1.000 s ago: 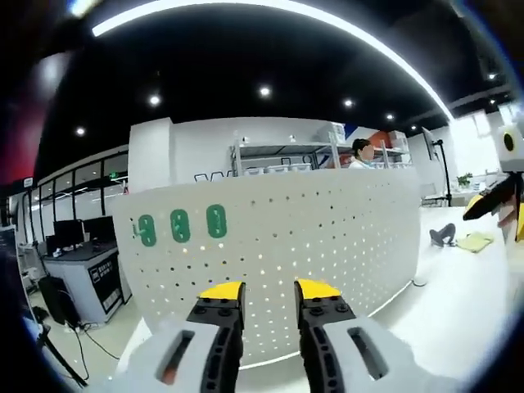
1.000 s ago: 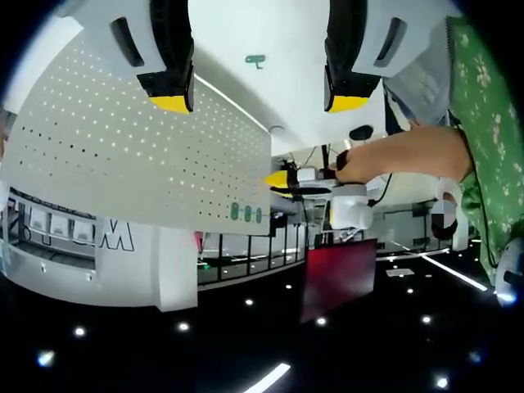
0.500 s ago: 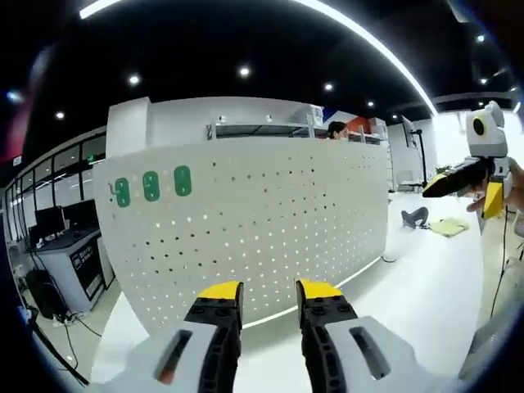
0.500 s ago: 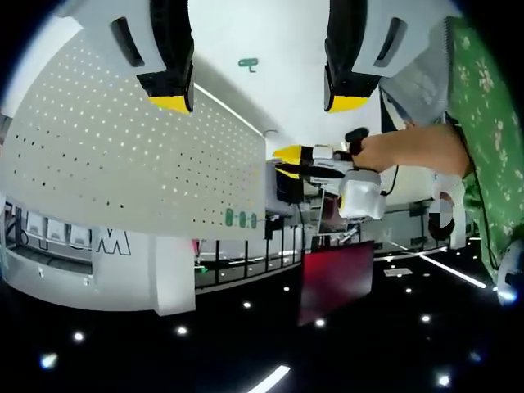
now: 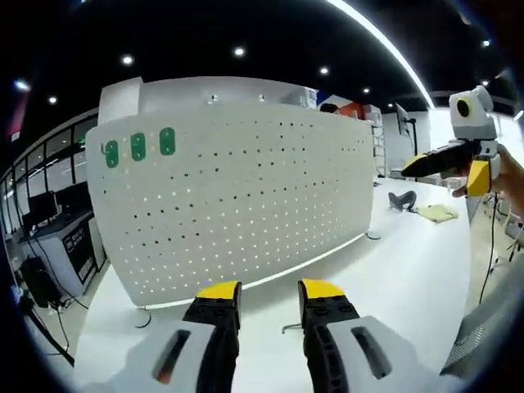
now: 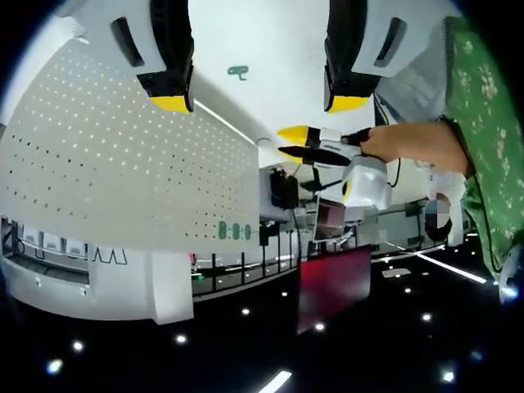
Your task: Insert the hook assembly into the mounting plate slot until the hook locks in place.
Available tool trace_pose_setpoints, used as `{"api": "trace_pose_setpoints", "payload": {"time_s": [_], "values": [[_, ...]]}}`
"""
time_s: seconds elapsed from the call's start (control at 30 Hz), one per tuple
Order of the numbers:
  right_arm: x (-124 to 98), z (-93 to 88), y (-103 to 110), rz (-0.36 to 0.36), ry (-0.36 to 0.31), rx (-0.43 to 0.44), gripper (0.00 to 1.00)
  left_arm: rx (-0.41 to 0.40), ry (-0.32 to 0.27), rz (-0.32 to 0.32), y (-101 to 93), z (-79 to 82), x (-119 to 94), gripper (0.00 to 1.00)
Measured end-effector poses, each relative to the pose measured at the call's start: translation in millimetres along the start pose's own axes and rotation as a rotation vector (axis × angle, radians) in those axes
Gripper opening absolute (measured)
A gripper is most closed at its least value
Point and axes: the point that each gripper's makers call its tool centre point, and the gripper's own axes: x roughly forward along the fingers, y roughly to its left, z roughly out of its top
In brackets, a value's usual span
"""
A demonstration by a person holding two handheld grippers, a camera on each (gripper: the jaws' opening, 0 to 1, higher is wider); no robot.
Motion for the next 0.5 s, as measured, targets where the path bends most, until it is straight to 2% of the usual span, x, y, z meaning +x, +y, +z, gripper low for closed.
{"api": "trace_pose_setpoints", "payload": {"time_s": [0.5], "values": [[7,-27.5,-2,0.005,0.044,0.050,0.65,-0.023,0.065,-0.053,-12.9,-28.2,-12,0.32]]}}
